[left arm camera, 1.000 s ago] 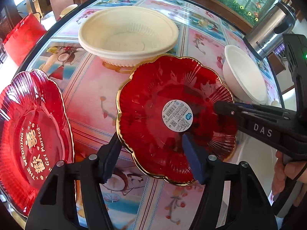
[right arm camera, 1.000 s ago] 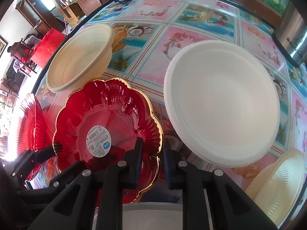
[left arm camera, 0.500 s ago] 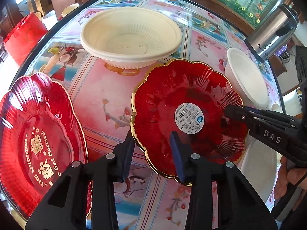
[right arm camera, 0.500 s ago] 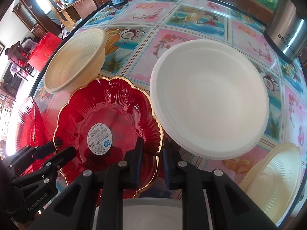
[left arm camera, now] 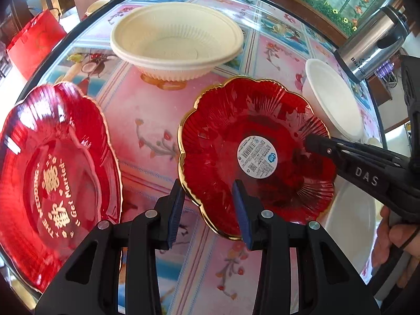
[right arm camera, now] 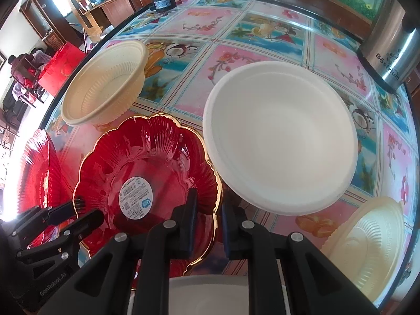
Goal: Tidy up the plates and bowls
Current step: 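Grasp the rim of the red scalloped plate with the left tool, then lift the red scalloped plate and carry it toward the red wedding plate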
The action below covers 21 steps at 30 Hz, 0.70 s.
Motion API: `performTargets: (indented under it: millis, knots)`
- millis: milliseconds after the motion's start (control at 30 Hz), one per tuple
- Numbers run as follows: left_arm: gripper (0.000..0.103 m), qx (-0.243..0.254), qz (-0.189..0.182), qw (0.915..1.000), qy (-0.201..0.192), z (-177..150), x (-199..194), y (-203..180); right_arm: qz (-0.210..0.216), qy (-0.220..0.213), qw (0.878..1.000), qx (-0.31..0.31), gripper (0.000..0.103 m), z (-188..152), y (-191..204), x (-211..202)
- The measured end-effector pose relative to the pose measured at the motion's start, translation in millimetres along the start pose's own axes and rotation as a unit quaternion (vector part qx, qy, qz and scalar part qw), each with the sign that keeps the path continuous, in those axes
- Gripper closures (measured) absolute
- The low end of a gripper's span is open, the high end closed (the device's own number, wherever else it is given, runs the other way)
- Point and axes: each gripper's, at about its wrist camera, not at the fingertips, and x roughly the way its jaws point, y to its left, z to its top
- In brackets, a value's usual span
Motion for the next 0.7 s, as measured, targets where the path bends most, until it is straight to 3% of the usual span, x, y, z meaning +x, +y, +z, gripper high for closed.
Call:
performTargets:
  millis: [100, 367, 633, 700]
  knots:
    - [0.066, -0.014, -0.008, 0.9999, -0.003, -5, -6, 5, 0.002, 0.001, 1.0, 0.001, 0.088, -1, -1, 1]
    - [0.066, -0.019, 0.024, 0.9994, -0.018, -7, -12, 23, 0.006, -0.001, 1.0, 0.001, 0.088, -3, 4, 0]
    - [0.066, -0.031, -0.013, 0.9994, -0.014, -9, -26, 18, 0.015, 0.002, 1.0, 0.0, 0.088, -3, 7, 3]
    - [0.056, -0.037, -0.018, 0.999, -0.016, -14, -31, 16, 0.015, 0.001, 1.0, -0.001, 0.088, -3, 8, 3]
